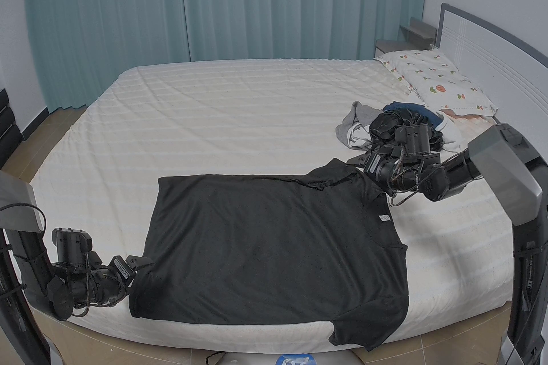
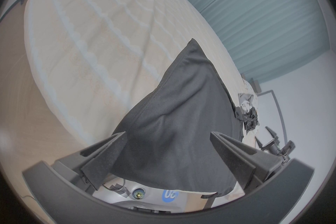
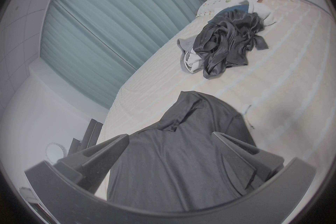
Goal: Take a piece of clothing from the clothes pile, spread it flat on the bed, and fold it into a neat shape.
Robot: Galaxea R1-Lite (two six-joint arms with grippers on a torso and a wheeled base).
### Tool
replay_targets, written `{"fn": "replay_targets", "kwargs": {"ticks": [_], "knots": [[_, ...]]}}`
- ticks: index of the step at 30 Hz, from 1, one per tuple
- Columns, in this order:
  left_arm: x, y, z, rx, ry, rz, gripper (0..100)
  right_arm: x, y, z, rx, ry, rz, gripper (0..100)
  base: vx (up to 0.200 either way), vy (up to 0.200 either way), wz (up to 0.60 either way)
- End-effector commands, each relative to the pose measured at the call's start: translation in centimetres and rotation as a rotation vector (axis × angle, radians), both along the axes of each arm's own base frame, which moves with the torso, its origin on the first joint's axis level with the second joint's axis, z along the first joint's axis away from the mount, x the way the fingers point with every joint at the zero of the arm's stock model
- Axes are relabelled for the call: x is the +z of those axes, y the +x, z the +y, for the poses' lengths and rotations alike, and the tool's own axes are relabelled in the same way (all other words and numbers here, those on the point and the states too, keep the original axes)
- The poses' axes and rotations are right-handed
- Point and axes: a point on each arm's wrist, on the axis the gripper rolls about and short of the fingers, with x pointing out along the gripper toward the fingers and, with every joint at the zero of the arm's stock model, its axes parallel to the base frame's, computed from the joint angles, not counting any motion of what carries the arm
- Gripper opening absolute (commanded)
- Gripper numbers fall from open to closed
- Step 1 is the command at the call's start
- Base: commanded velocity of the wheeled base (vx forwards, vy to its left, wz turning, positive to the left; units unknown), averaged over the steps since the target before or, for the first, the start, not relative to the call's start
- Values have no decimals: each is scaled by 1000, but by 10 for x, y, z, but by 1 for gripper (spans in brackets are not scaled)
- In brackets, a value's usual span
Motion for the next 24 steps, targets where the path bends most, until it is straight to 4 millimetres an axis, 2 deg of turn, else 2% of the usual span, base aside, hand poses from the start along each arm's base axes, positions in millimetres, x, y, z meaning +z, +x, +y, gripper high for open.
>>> {"fn": "replay_targets", "kwargs": {"ticks": [1, 6, 13, 24], "knots": [[-3, 3, 0, 6, -12, 11, 100, -38, 12, 17, 8, 2, 53, 100, 0, 0, 0], [-3, 3, 0, 12, -6, 11, 100, -38, 20, 29, 3, 47, 50, 100, 0, 0, 0], [-8, 4, 0, 12, -3, 29, 100, -54, 34, 41, 13, 46, 65, 100, 0, 0, 0], [-8, 3, 0, 16, -3, 31, 100, -67, 50, 58, 23, 44, 53, 100, 0, 0, 0]]}}
